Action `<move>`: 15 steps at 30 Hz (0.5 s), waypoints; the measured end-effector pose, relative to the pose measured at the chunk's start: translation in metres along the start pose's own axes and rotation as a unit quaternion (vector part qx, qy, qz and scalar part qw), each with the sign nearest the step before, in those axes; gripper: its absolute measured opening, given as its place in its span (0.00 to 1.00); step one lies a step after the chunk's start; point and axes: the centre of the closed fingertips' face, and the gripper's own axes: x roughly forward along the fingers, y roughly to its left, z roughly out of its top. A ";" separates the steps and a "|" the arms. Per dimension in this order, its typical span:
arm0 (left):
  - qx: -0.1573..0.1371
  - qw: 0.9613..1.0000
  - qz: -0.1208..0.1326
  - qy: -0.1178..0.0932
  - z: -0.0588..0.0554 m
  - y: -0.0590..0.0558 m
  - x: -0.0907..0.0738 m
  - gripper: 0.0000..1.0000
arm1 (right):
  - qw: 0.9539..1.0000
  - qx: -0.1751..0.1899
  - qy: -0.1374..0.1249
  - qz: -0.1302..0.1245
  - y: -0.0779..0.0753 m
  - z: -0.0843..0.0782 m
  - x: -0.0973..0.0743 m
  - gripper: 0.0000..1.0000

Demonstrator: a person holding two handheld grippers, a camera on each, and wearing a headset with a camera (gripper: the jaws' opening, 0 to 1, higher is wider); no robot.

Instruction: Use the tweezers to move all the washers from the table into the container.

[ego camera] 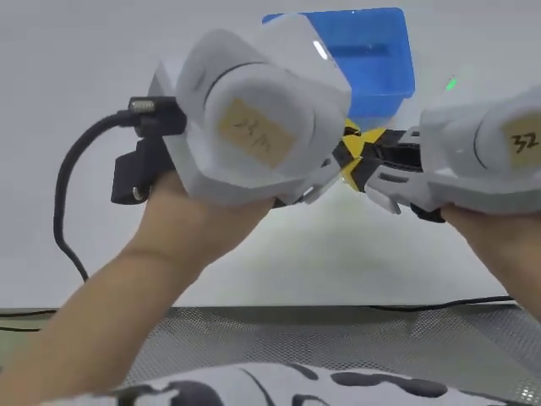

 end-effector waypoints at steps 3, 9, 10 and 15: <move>0.000 1.000 -0.001 0.005 -0.001 -0.002 0.000 0.00 | 1.000 0.003 0.002 0.002 0.001 -0.002 0.001 0.08; -0.004 1.000 -0.008 0.002 -0.001 -0.001 0.003 0.00 | 1.000 -0.003 0.005 0.005 0.001 -0.004 0.001 0.07; -0.004 1.000 -0.012 0.000 0.000 -0.002 0.003 0.00 | 1.000 -0.007 0.006 0.006 0.001 -0.004 0.001 0.07; 0.007 1.000 -0.029 -0.005 0.006 -0.004 0.006 0.00 | 1.000 -0.013 0.012 0.004 -0.001 -0.005 -0.001 0.05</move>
